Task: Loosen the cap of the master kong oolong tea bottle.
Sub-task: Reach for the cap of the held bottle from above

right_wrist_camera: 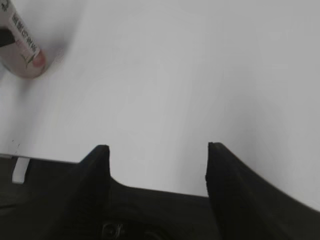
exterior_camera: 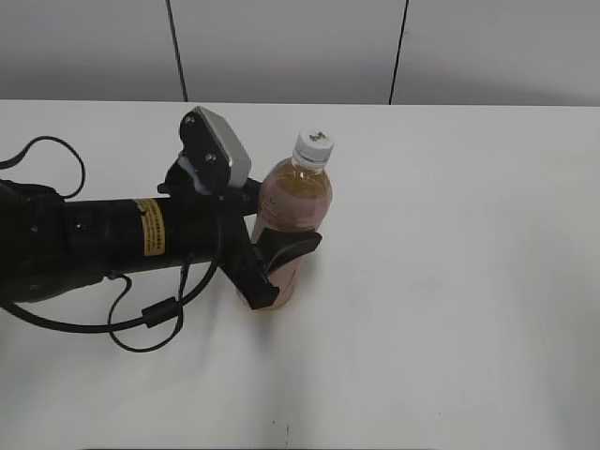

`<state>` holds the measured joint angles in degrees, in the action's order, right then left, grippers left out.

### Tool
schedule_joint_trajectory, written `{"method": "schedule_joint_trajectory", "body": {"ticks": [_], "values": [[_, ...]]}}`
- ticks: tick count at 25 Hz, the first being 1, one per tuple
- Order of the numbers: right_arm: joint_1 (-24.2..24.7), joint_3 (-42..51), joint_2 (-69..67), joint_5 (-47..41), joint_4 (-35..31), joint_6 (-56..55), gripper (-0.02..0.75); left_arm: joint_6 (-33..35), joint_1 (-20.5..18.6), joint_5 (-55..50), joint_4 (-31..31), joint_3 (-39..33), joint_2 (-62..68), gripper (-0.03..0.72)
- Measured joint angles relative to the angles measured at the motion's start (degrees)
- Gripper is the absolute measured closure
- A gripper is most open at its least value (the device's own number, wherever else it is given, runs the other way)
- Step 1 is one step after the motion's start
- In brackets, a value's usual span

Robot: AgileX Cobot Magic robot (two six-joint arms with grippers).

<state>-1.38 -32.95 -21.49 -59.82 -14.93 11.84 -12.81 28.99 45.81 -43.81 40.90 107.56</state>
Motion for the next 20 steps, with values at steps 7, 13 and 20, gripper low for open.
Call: {"method": "schedule_joint_trajectory", "body": {"ticks": [7,13,20], "values": [[0.0,-8.8,-23.3,0.8,-12.4,6.9,0.279,-0.1,0.0,-3.0,-0.1,0.0,-1.6,0.279],[-1.5,-18.7,-39.9,-2.2,-25.9,9.9,0.279,-0.1,0.0,-3.7,-2.0,0.0,-2.4,0.279],[-15.3,-29.2,-53.3,0.6,-25.8,1.2,0.279,0.0,0.0,-5.8,-3.3,0.0,-2.7,0.279]]}}
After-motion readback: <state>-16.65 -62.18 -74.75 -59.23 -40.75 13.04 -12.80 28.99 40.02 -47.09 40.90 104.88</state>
